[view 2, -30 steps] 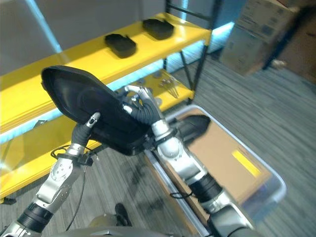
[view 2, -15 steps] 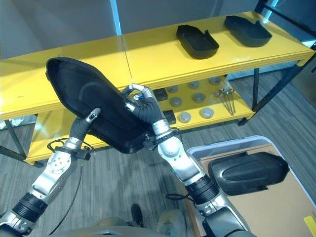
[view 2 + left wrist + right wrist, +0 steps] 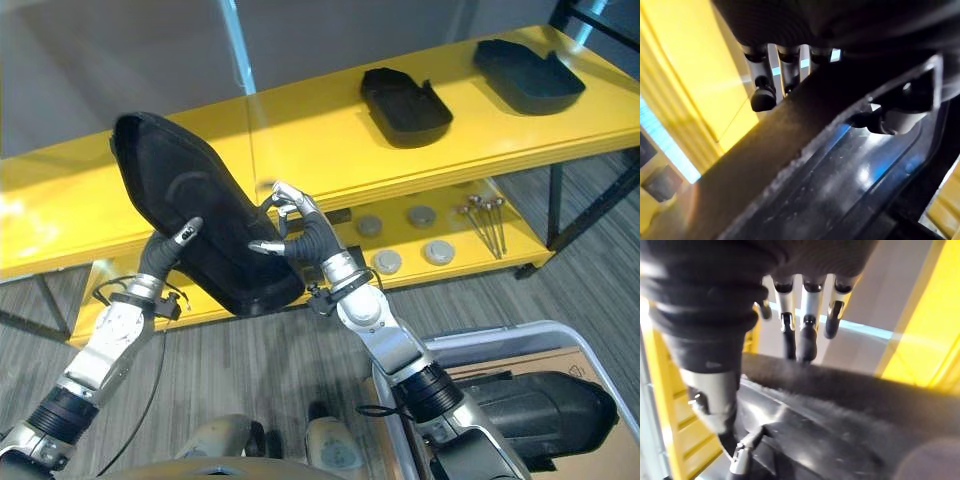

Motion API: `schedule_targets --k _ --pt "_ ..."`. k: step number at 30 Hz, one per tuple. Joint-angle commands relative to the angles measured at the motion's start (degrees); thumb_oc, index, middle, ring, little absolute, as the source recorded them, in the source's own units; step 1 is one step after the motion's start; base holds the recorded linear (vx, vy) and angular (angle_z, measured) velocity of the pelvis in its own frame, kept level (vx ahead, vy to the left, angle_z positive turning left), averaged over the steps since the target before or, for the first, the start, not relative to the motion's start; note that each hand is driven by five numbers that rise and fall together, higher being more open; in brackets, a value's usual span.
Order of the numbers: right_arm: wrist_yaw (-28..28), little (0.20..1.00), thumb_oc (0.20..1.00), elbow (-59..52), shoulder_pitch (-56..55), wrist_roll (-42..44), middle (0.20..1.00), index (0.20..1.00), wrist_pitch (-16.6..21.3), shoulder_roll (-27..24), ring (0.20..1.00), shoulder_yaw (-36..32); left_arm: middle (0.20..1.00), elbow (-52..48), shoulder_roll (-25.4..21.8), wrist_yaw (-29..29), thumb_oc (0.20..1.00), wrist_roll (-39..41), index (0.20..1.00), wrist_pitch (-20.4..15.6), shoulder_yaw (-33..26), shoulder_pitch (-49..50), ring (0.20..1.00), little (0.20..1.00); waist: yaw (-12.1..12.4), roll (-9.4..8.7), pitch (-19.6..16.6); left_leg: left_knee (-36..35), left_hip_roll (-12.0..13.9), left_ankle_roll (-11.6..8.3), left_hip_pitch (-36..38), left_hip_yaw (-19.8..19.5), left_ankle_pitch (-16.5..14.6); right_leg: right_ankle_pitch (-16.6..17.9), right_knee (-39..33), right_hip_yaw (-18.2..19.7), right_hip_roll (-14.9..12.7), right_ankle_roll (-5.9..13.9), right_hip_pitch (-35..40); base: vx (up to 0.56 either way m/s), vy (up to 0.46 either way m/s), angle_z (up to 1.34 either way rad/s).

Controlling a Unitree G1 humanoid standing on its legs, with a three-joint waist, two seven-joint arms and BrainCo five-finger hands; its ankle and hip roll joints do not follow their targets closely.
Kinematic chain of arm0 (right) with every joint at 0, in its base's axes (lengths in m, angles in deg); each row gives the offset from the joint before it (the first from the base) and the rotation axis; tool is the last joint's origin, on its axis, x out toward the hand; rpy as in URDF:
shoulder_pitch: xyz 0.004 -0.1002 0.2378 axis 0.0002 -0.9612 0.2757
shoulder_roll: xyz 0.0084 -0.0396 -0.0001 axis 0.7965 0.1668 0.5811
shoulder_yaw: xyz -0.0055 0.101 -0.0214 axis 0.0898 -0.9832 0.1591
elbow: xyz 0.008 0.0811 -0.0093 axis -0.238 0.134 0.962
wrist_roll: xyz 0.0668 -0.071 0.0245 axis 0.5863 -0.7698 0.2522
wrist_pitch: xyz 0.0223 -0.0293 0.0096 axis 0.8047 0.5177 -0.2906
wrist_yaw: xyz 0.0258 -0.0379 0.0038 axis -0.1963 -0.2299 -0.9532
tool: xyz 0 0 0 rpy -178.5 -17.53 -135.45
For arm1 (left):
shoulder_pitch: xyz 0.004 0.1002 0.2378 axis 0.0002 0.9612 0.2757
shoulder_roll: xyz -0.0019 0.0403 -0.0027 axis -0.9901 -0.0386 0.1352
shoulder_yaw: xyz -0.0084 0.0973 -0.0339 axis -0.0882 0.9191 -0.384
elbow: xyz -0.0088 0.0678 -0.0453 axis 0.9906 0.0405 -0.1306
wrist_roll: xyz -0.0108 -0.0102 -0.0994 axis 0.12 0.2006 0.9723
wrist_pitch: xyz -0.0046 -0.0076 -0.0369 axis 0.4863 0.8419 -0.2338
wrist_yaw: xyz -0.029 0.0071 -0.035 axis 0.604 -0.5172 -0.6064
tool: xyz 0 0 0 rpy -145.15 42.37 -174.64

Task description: Move parts from the plastic box to the shelf.

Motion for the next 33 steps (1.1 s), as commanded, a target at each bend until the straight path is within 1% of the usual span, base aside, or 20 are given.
schedule_targets --k 1,2,3,4,5,6,7,9,11,13,18,20,22,23,27,28,30,31,32,33 --pt "1.7 1.0 1.0 -4.9 -1.4 3.0 1.0 1.0 2.7 -1.1 1.0 -2.7 0.2 -1.9 -5.3 4.9 0.2 -7.1 0.2 -4.0 -7.1 -5.2 0.2 0.2 0.4 -0.38 -1.5 -11.5 5.5 -0.49 5.1 0.4 -1.7 -8.9 -1.4 -1.2 -5.3 6.97 7.2 0.07 0.101 -0.58" --pt "1.8 1.0 1.0 -4.0 -0.9 3.2 1.0 1.0 2.5 -1.2 1.0 -2.2 0.2 -0.9 -6.9 6.4 0.2 -9.4 0.2 -3.8 -7.4 -6.3 0.2 0.2 1.1 -0.22 -1.5 -17.5 6.5 -0.7 5.8 -1.2 -0.2 -9.2 -2.1 -0.6 -5.2 7.38 7.1 0.07 0.101 -0.58" --pt "1.8 1.0 1.0 -4.0 -0.9 3.2 1.0 1.0 2.5 -1.2 1.0 -2.2 0.2 -0.9 -6.9 6.4 0.2 -9.4 0.2 -3.8 -7.4 -6.3 0.2 0.2 1.1 -0.22 -1.5 -17.5 6.5 -0.7 5.8 -1.2 -0.2 -9.2 -2.1 -0.6 -5.2 7.38 7.1 0.14 0.196 -0.6" --pt "2.3 1.0 1.0 -1.0 -0.2 4.6 1.0 1.0 2.7 -1.4 1.0 -1.5 0.2 4.0 -10.5 11.1 0.2 -14.6 0.2 -3.2 -7.1 -12.1 0.2 0.2 1.2 -0.07 -2.0 -26.8 8.5 -1.73 7.4 -4.5 2.4 -9.4 -4.4 1.4 -4.8 8.91 7.5 0.15 0.176 -0.52" --pt "2.2 1.0 1.0 -0.2 -0.7 4.6 1.0 1.0 2.6 -1.2 1.0 -1.8 0.2 7.0 -10.9 12.5 0.2 -16.3 0.2 -2.5 -6.0 -15.1 0.2 0.2 1.2 0.1 -2.3 -28.5 9.4 -2.37 8.1 -2.8 3.7 -8.9 -5.2 1.4 -4.7 9.11 7.5 0.24 0.281 -1.2" --pt "2.5 1.0 1.0 -0.2 -2.1 4.9 1.0 1.0 2.4 -1.2 1.0 -2.2 0.2 11.9 -10.4 13.8 0.2 -16.9 0.2 -1.5 -4.2 -20.1 0.2 0.2 0.3 -0.21 -2.6 -28.9 9.5 -2.56 9.1 -0.7 3.6 -8.2 -6.4 1.3 -5.7 9.67 8.0 0.17 0.217 -1.11" --pt "3.0 1.0 1.0 -0.7 -2.7 5.9 1.0 1.0 2.5 -0.9 1.0 -2.4 0.2 14.2 -9.8 14.7 0.2 -16.0 0.2 -1.3 -4.0 -22.0 0.2 0.2 0.0 -0.47 -2.3 -28.7 8.9 -2.32 9.4 -0.2 3.3 -7.6 -6.4 1.7 -6.4 10.25 7.9 0.14 0.244 -0.88" --pt "4.5 1.0 1.0 -1.5 -4.4 8.9 1.0 1.0 2.5 0.0 1.0 -2.2 0.2 17.3 -9.4 14.3 0.2 -13.1 0.2 -1.6 -3.7 -24.6 0.2 0.2 -0.5 -1.09 -2.0 -28.1 8.1 -1.73 9.6 1.4 2.7 -6.7 -6.3 3.0 -7.6 11.11 7.0 0.05 0.154 -0.33" --pt "4.6 1.0 1.0 -1.5 -4.4 9.0 1.0 1.0 2.4 0.0 1.0 -2.3 0.2 17.5 -9.4 14.3 0.2 -13.1 0.2 -1.7 -3.5 -24.8 0.2 0.2 -0.2 -1.16 -2.0 -28.0 8.1 -1.69 9.6 1.5 2.6 -6.7 -6.4 3.2 -7.7 11.16 6.9 0.01 0.082 -0.5" --pt "5.9 1.0 1.0 -0.7 -7.0 10.0 1.0 1.0 2.5 0.9 1.0 -2.2 0.2 24.1 -10.1 14.5 0.2 -9.9 0.2 -1.2 -3.7 -28.9 0.2 0.2 -0.3 -2.25 -2.1 -28.1 7.2 -0.8 9.6 4.4 1.6 -5.0 -7.2 5.1 -9.2 12.69 4.6 0.03 0.158 -0.72" --pt "7.0 1.0 1.0 -0.8 -10.2 10.3 1.0 1.0 2.5 0.8 1.0 -2.7 0.2 29.7 -11.7 14.0 0.2 -4.5 0.2 -1.4 -4.5 -32.6 0.2 0.2 -0.7 -2.69 -2.0 -28.2 7.0 -0.54 9.0 6.2 1.4 -3.8 -8.1 6.0 -9.3 13.27 2.1 0.01 0.045 -0.34" --pt "7.8 1.0 1.0 -0.5 -12.3 10.0 1.0 1.0 2.2 0.3 1.0 -3.5 0.2 30.4 -13.9 12.9 0.2 -2.0 0.2 -1.1 -5.8 -32.6 0.2 0.2 -0.6 -2.44 -1.7 -29.0 7.1 -0.52 8.5 6.3 1.9 -3.6 -8.6 5.6 -9.1 13.21 0.7 0.0 -0.017 -0.1" --pt "7.9 1.0 1.0 -0.4 -13.0 9.8 1.0 1.0 2.1 0.0 1.0 -3.8 0.2 30.7 -14.7 12.2 0.2 -0.4 0.2 -1.0 -6.3 -32.2 0.2 0.2 -0.6 -2.27 -1.6 -29.4 7.2 -0.54 8.3 6.1 2.2 -3.5 -8.6 5.4 -9.0 13.15 0.1 -0.01 -0.037 -0.09" --pt "8.3 1.0 1.0 0.0 -13.6 9.6 1.0 1.0 1.6 -0.5 1.0 -4.1 0.2 32.0 -16.9 11.3 0.2 1.4 0.2 -0.6 -6.8 -32.4 0.2 0.2 -0.6 -1.83 -1.3 -30.2 7.4 -0.65 8.0 5.8 2.9 -3.5 -8.7 5.1 -8.7 12.91 -0.8 -0.01 -0.041 -0.02" --pt "8.3 1.0 1.0 0.0 -13.5 9.6 1.0 1.0 1.6 -0.5 1.0 -4.1 0.2 32.0 -16.9 11.3 0.2 1.4 0.2 -0.7 -6.8 -32.5 0.2 0.2 -0.6 -1.84 -1.3 -30.3 7.4 -0.66 8.0 5.7 2.9 -3.5 -8.7 5.1 -8.7 12.9 -0.9 0.0 -0.014 0.07" --pt "9.0 1.0 1.0 0.5 -13.6 8.8 1.0 1.0 1.3 -1.5 1.0 -4.2 0.2 33.1 -21.0 9.5 0.2 2.7 0.2 -0.3 -7.2 -32.5 0.2 0.2 -0.5 -1.12 -0.6 -31.3 7.7 -0.85 7.8 5.2 3.8 -3.5 -8.6 4.7 -8.1 12.55 -1.9 -0.01 -0.051 0.06" --pt "9.0 1.0 1.0 0.5 -13.6 8.8 1.0 1.0 1.3 -1.5 1.0 -4.2 0.2 33.1 -21.0 9.5 0.2 2.7 0.2 -0.3 -7.2 -32.5 0.2 0.2 -0.5 -1.12 -0.6 -31.3 7.7 -0.85 7.8 5.2 3.8 -3.5 -8.6 4.7 -8.1 12.55 -1.9 -0.01 -0.044 0.03" --pt "9.4 1.0 1.0 0.8 -13.1 8.2 1.0 1.0 1.1 -2.2 1.0 -4.3 0.2 33.3 -24.3 8.1 0.2 2.7 0.2 -0.1 -7.7 -31.8 0.2 0.2 -0.3 -0.72 -0.4 -31.9 7.9 -0.95 7.9 5.0 4.3 -3.7 -8.4 4.3 -7.7 12.32 -2.1 0.01 -0.092 0.07" --pt "9.8 1.0 1.0 0.9 -12.6 8.0 1.0 1.0 1.0 -3.3 1.0 -4.8 0.2 32.8 -29.8 6.1 0.2 1.6 0.2 0.5 -8.4 -30.3 0.2 0.2 0.2 -0.28 0.0 -32.3 8.2 -1.13 8.3 5.0 4.8 -4.0 -8.3 3.9 -7.3 12.12 -1.9 0.01 -0.092 0.07" --pt "9.8 1.0 1.0 0.9 -12.6 8.0 1.0 1.0 1.0 -3.3 1.0 -4.8 0.2 32.8 -29.8 6.1 0.2 1.6 0.2 0.5 -8.4 -30.3 0.2 0.2 0.2 -0.28 0.0 -32.3 8.2 -1.13 8.3 5.0 4.8 -4.0 -8.3 3.9 -7.3 12.12 -1.9 0.02 -0.069 0.14"
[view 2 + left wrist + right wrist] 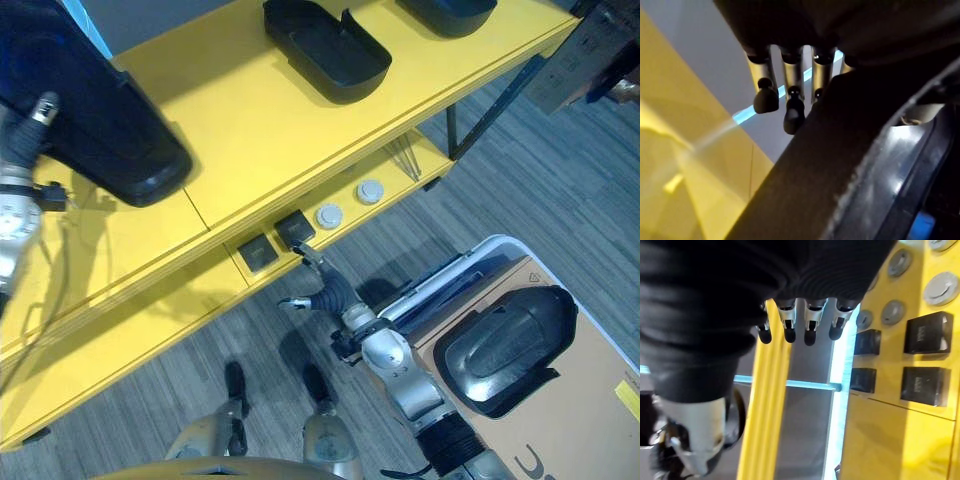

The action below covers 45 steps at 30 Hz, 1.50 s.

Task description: Move parts from the plastic box to the shelf.

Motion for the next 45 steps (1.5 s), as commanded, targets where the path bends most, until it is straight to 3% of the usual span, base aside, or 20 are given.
schedule_targets --k 1,6,10,19,32,34,35,36,37,38,45 --pt "1.5 1.0 1.0 -4.0 1.0 -0.2 1.0 1.0 2.4 -1.0 1.0 -3.2 0.2 2.5 -6.4 -3.4 0.2 -0.7 0.2 -0.6 -4.3 -0.6 0.2 0.2 2.0 0.18 -2.0 5.4 3.8 -3.9 6.1 1.4 -10.3 -8.7 7.6 -2.3 -2.6 4.63 -0.8 0.02 -0.039 0.11" --pt "2.5 1.0 1.0 -3.9 1.8 0.6 1.0 1.0 3.1 -1.0 1.0 -3.2 0.2 6.5 -13.1 -6.2 0.2 -3.9 0.2 0.4 -5.3 2.1 0.2 0.2 2.2 0.54 -1.6 5.4 4.3 -4.14 7.0 1.7 -10.1 -9.1 8.5 -2.6 -2.1 4.56 -0.3 0.03 -0.023 0.08" --pt "3.3 1.0 1.0 -3.4 2.0 1.2 1.0 1.0 3.6 -0.6 1.0 -2.4 0.2 10.7 -14.5 -8.3 0.2 -5.4 0.2 1.2 -4.1 2.0 0.2 0.2 2.0 0.51 -1.1 5.6 4.5 -4.23 7.2 1.9 -10.1 -9.2 8.8 -2.6 -2.0 4.67 -0.2 0.01 0.001 0.0" --pt "4.0 1.0 1.0 -2.8 3.3 0.8 1.0 1.0 3.8 -0.3 1.0 -0.6 0.2 16.7 -10.4 -13.3 0.2 -2.0 0.2 2.1 -3.3 3.7 0.2 0.2 1.8 -0.09 -0.6 5.7 4.7 -4.32 7.0 1.9 -10.0 -9.1 9.3 -2.7 -1.8 4.83 -0.7 0.0 0.002 -0.01" --pt "4.3 1.0 1.0 -2.3 4.4 1.1 1.0 1.0 4.5 -0.2 1.0 0.5 0.2 25.7 -6.5 -12.7 0.2 -6.0 0.2 3.1 -1.6 0.5 0.2 0.2 1.3 -0.74 -0.2 4.9 5.4 -4.58 7.3 3.1 -9.7 -8.7 8.9 -2.3 -1.3 4.95 -1.3 0.0 0.003 -0.02" --pt "4.4 1.0 1.0 -2.3 4.2 1.2 1.0 1.0 4.6 -0.3 1.0 0.5 0.307 27.1 -6.4 -12.6 0.307 -7.4 0.307 3.4 -1.3 0.0 0.307 0.307 1.2 -0.74 -0.2 4.8 5.5 -4.63 7.4 3.3 -9.7 -8.7 8.9 -2.3 -1.2 4.97 -1.4 0.0 0.0 0.0" --pt "4.4 1.0 1.0 -2.3 4.1 1.2 1.0 1.0 4.7 -0.3 1.0 0.5 0.42 27.7 -6.4 -12.3 0.42 -8.5 0.42 3.6 -1.0 -0.5 0.42 0.42 1.2 -0.7 -0.2 4.8 5.5 -4.64 7.4 3.4 -9.8 -8.7 8.9 -2.3 -1.2 4.97 -1.5 0.0 0.0 0.0" --pt "4.4 1.0 1.0 -2.2 4.0 1.3 1.0 1.0 4.8 -0.3 1.0 0.4 0.58 28.5 -6.3 -12.1 0.58 -9.6 0.58 3.8 -0.6 -1.3 0.58 0.58 1.1 -0.62 -0.1 4.8 5.6 -4.68 7.4 3.6 -9.8 -8.8 9.0 -2.4 -1.2 4.97 -1.6 0.0 0.0 0.0" --pt "4.4 1.0 1.0 -2.2 4.0 1.3 1.0 1.0 4.8 -0.2 1.0 0.4 0.834 28.5 -6.3 -12.1 0.834 -9.6 0.834 3.8 -0.5 -1.4 0.834 0.834 1.1 -0.63 -0.1 4.8 5.6 -4.69 7.4 3.6 -9.8 -8.8 9.0 -2.4 -1.2 4.97 -1.6 0.02 0.001 -0.04" --pt "4.4 1.0 1.0 -2.3 3.9 1.5 1.0 1.0 4.9 -0.3 1.0 0.2 1.0 28.7 -6.4 -11.5 1.0 -10.2 1.0 3.7 -0.2 -2.2 1.0 1.0 1.1 -0.57 0.0 4.8 5.6 -4.72 7.4 3.6 -9.7 -8.8 9.1 -2.4 -1.2 4.96 -1.7 0.01 -0.001 -0.08" --pt "3.9 1.0 1.0 -2.5 3.8 1.5 1.0 1.0 5.3 -0.6 1.0 -0.5 1.0 28.4 -6.8 -9.4 1.0 -13.0 1.0 3.6 1.0 -4.3 1.0 1.0 1.0 -0.42 0.2 4.7 5.7 -4.75 7.3 3.6 -9.6 -8.8 9.2 -2.9 -1.2 5.06 -2.0 0.01 0.0 -0.04"
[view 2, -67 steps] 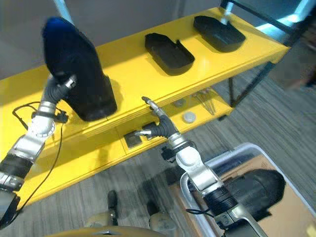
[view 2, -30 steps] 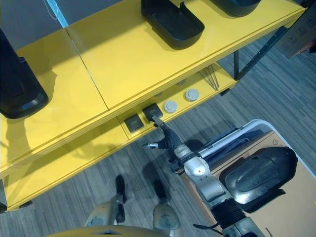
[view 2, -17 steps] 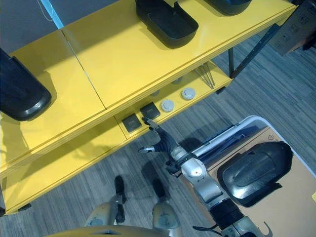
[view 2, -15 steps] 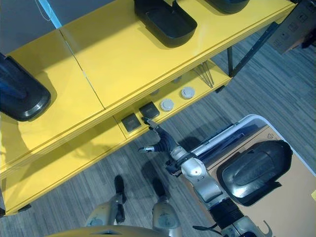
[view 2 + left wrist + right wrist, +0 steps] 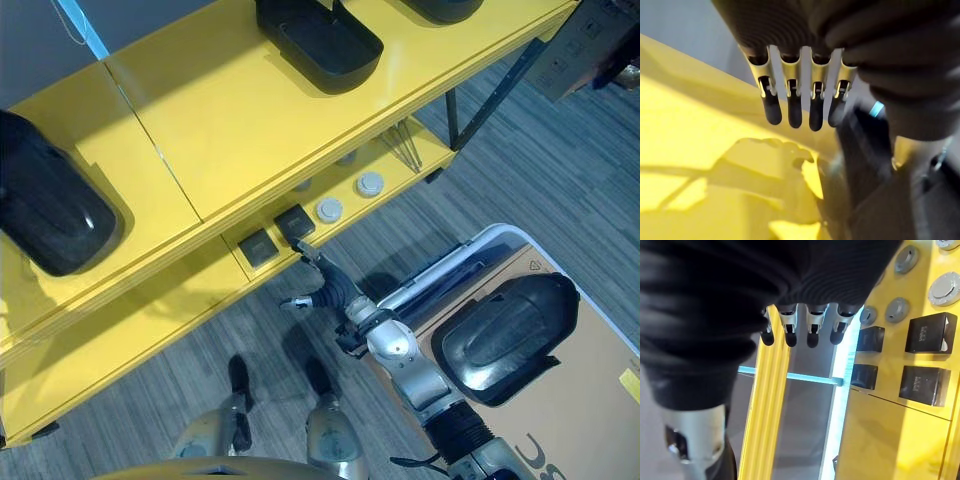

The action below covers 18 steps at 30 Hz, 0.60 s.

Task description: Move parts from the plastic box to the shelf.

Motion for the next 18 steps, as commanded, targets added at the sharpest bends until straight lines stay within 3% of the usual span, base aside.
schedule_targets --k 1,11,13,16,17,18 --pt "-0.2 1.0 1.0 -2.6 0.6 1.2 1.0 1.0 4.9 0.8 1.0 -2.0 1.0 0.4 0.4 4.1 1.0 -2.5 1.0 -1.4 0.8 -6.3 1.0 1.0 1.6 -1.22 -0.4 4.8 3.9 -4.18 7.1 2.6 -10.3 -9.0 6.3 -3.3 -3.1 5.65 -0.4 0.0 0.0 0.0" --pt "-1.3 1.0 1.0 -2.6 -0.3 1.1 1.0 1.0 5.7 0.8 1.0 -3.0 1.0 -2.4 0.6 11.1 1.0 -9.1 1.0 -1.4 1.2 -7.7 1.0 1.0 1.9 -1.25 -0.3 5.0 3.9 -4.16 7.0 2.3 -10.5 -9.4 6.4 -3.9 -3.2 5.65 -0.1 0.0 0.0 0.0" --pt "-3.1 1.0 1.0 -2.8 0.5 1.0 1.0 1.0 6.6 0.8 1.0 -3.6 1.0 -12.7 3.1 18.2 1.0 -7.8 1.0 -5.2 -3.6 -4.8 1.0 1.0 2.5 -1.69 -0.6 5.3 3.8 -4.13 7.1 1.8 -10.8 -9.7 6.5 -4.3 -3.3 5.6 0.4 0.0 0.0 0.0" --pt "-3.4 1.0 1.0 -3.1 0.7 1.0 1.0 1.0 6.7 0.6 1.0 -3.9 1.0 -17.5 3.7 20.2 1.0 -7.6 1.0 -6.5 -6.1 -2.1 1.0 1.0 2.7 -1.77 -0.8 5.4 3.7 -4.11 7.1 1.6 -10.9 -9.8 6.6 -4.4 -3.4 5.61 0.6 -0.01 -0.006 0.08" --pt "-4.5 1.0 1.0 -4.8 2.0 0.7 1.0 1.0 7.7 0.1 1.0 -4.9 1.0 -30.5 6.9 25.8 1.0 -5.9 1.0 -11.9 -12.2 4.0 1.0 1.0 3.4 -2.62 -1.8 5.7 3.5 -4.03 7.5 0.9 -11.4 -10.1 6.8 -4.8 -3.8 5.54 1.2 0.01 -0.008 0.13" --pt "-4.5 1.0 1.0 -4.8 1.9 0.7 1.0 1.0 7.7 -0.1 1.0 -4.7 1.0 -31.0 7.0 25.9 1.0 -6.1 1.0 -11.8 -12.8 4.7 1.0 1.0 3.2 -2.5 -1.9 5.7 3.5 -4.02 7.5 0.9 -11.4 -10.1 6.8 -4.8 -3.8 5.55 1.3 0.01 -0.003 0.15"
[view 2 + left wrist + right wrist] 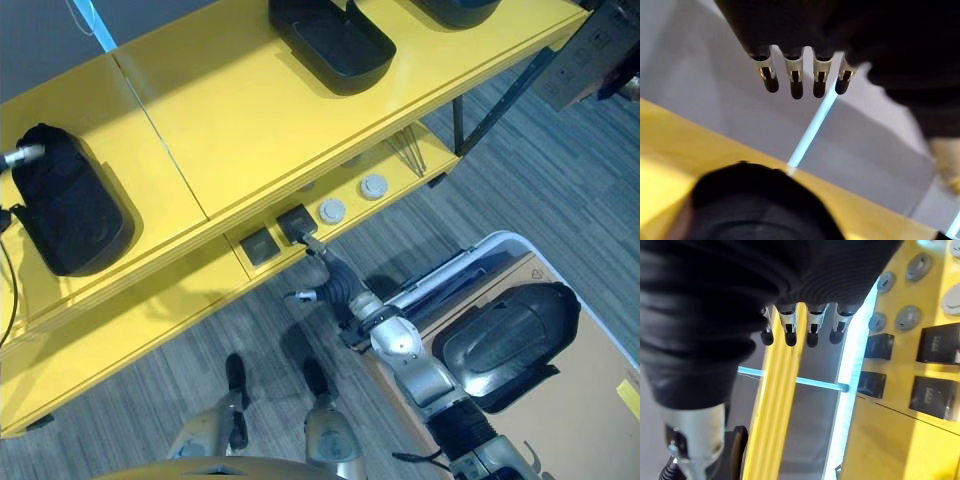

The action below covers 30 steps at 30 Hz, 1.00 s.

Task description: Move parts from the plastic box to the shelf.

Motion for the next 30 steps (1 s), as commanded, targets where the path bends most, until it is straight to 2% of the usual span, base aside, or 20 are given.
schedule_targets --k 1,2,3,4,7,8,14,15,16,20,30 --pt "-1.8 1.0 1.0 -5.2 0.7 1.2 1.0 1.0 5.9 0.4 1.0 -3.0 1.0 -5.4 4.0 9.4 1.0 3.0 1.0 -8.9 -6.7 1.2 1.0 1.0 2.2 -1.31 -2.6 5.7 3.5 -4.06 7.7 1.7 -11.8 -10.1 6.8 -3.4 -3.7 5.33 0.8 0.01 0.016 0.03" --pt "-2.5 1.0 1.0 -6.4 1.5 0.9 1.0 1.0 6.3 0.1 1.0 -3.3 1.0 -9.4 5.9 10.5 1.0 3.9 1.0 -10.4 -9.0 3.7 1.0 1.0 2.3 -1.6 -3.1 5.8 3.3 -3.93 8.2 1.6 -12.1 -10.3 6.9 -3.3 -3.8 5.27 1.3 0.02 0.011 0.05" --pt "-2.8 0.752 0.752 -7.1 1.4 0.4 0.752 0.752 6.2 0.2 0.752 -3.9 1.0 -12.5 7.5 10.8 1.0 3.9 1.0 -11.1 -10.6 5.6 1.0 1.0 2.4 -1.79 -3.6 5.8 3.3 -3.89 8.4 1.6 -12.3 -10.3 6.9 -3.4 -3.8 5.21 1.5 0.0 0.0 0.0" --pt "-3.3 0.2 0.2 -8.2 2.0 -0.5 0.2 0.2 6.3 0.4 0.2 -4.4 1.0 -16.7 10.0 11.1 1.0 3.3 1.0 -11.6 -11.6 7.6 1.0 1.0 2.5 -2.15 -4.2 5.9 3.2 -3.86 8.7 1.5 -12.6 -10.4 6.9 -3.4 -3.9 5.24 2.0 0.0 0.0 0.0" --pt "-4.0 0.2 0.2 -10.0 3.5 -1.6 0.2 0.2 6.1 1.4 0.2 -4.8 1.0 -24.9 16.3 10.5 1.0 1.8 1.0 -12.2 -12.0 12.6 1.0 1.0 3.3 -2.94 -5.4 6.2 3.0 -3.67 9.3 1.0 -13.3 -10.7 7.1 -3.6 -4.1 5.01 2.9 0.0 -0.007 0.01" --pt "-5.3 0.2 0.2 -9.8 6.1 -2.6 0.2 0.2 5.7 2.7 0.2 -3.5 1.0 -28.3 20.8 9.8 1.0 1.4 1.0 -11.7 -10.7 15.0 1.0 1.0 4.1 -3.38 -5.9 6.6 2.8 -3.38 9.5 0.4 -13.6 -10.9 7.3 -3.8 -4.2 4.81 3.4 -0.01 -0.018 0.04" --pt "-5.7 0.2 0.2 -5.5 11.0 -3.2 0.2 0.2 4.2 5.3 0.2 1.3 1.0 -35.4 25.3 6.5 1.0 -0.9 1.0 -10.6 -6.6 20.3 1.0 1.0 6.2 -3.78 -6.0 7.4 2.3 -2.82 9.1 -1.5 -13.9 -11.2 7.7 -5.1 -4.7 4.35 4.7 -0.03 -0.017 0.18" --pt "-4.7 0.2 0.2 -3.1 12.5 -1.5 0.2 0.2 3.4 6.8 0.2 4.0 1.0 -36.9 26.5 4.6 1.0 1.5 1.0 -11.6 -5.6 22.3 1.0 1.0 7.6 -3.92 -5.9 7.6 2.0 -2.73 8.8 -2.4 -13.8 -11.3 7.7 -5.7 -4.9 4.27 5.1 -0.04 -0.012 0.3" --pt "-4.7 0.2 0.2 -2.8 12.7 -1.5 0.2 0.2 3.5 6.8 0.2 4.2 1.0 -37.1 26.5 4.4 1.0 1.8 1.0 -11.5 -5.8 22.4 1.0 1.0 7.4 -3.92 -5.9 7.7 2.0 -2.72 8.7 -2.5 -13.8 -11.3 7.7 -5.7 -4.9 4.27 5.1 -0.03 -0.019 0.35" --pt "-2.2 0.2 0.2 3.1 15.3 2.3 0.2 0.2 1.9 9.5 0.2 8.9 1.0 -39.4 26.3 2.1 1.0 5.0 1.0 -12.7 -5.1 25.5 1.0 1.0 9.9 -4.05 -5.9 7.7 1.5 -2.73 7.8 -4.6 -13.4 -11.4 7.4 -7.4 -5.5 4.09 5.9 -0.02 -0.012 0.32" --pt "0.1 0.2 0.2 7.6 16.4 6.5 0.2 0.2 0.7 11.0 0.2 11.4 1.0 -40.6 26.3 -0.4 1.0 9.6 1.0 -13.6 -4.7 28.1 1.0 1.0 11.7 -3.33 -6.0 6.3 0.7 -3.29 5.1 -9.4 -11.3 -11.5 6.5 -12.1 -6.9 3.72 6.2 -0.01 -0.003 0.41"
